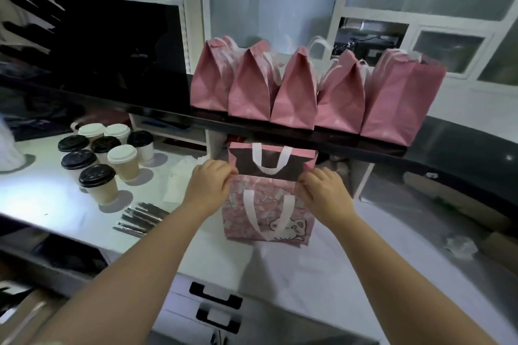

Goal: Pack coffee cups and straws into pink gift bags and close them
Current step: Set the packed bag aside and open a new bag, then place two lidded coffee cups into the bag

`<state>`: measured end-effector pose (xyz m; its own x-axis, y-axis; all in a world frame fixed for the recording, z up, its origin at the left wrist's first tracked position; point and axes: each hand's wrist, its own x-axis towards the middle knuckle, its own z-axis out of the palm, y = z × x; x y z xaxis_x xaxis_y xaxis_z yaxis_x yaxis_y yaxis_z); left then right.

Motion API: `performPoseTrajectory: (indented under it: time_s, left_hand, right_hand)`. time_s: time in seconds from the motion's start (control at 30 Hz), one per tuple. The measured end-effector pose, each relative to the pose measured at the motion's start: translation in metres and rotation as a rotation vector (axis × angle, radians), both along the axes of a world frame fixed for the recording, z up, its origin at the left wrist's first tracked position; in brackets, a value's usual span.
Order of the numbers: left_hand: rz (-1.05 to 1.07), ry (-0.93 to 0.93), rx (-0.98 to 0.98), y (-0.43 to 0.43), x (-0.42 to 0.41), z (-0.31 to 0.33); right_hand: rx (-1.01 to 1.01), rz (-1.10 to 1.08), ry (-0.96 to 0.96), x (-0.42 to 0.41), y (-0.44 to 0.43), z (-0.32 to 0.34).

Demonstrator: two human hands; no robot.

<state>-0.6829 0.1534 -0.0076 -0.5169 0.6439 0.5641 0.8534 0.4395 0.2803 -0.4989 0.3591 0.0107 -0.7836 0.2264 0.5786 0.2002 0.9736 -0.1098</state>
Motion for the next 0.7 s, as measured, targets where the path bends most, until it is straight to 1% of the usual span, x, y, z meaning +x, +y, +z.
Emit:
performPoseTrajectory:
  time_s: [0.13, 0.27, 0.4, 0.5, 0.57, 0.7]
  left_hand:
    - [-0.025, 0.056, -0.016, -0.003, -0.001, 0.008]
    - [0.042, 0.101, 0.007, -0.01, -0.011, 0.019]
    - [0.173, 0.13, 0.012, -0.034, -0.031, 0.025]
    - [0.278, 0.112, 0.012, -0.065, -0.056, 0.024]
    - [0.355, 0.096, 0.009, -0.091, -0.079, 0.023]
    - [0.501, 0.08, -0.007, -0.149, -0.139, 0.021]
  right_hand:
    - [-0.004, 0.042, 0.061, -0.019, -0.009, 0.016]
    - [-0.041, 0.118, 0.109, -0.058, -0.038, 0.027]
    - [-0.042, 0.201, 0.05, -0.108, -0.079, 0.027]
    - [-0.035, 0.24, -0.031, -0.145, -0.11, 0.024]
    - [-0.02, 0.245, -0.085, -0.172, -0.13, 0.02]
    - [-0.025, 0.272, -0.123, -0.229, -0.174, 0.009]
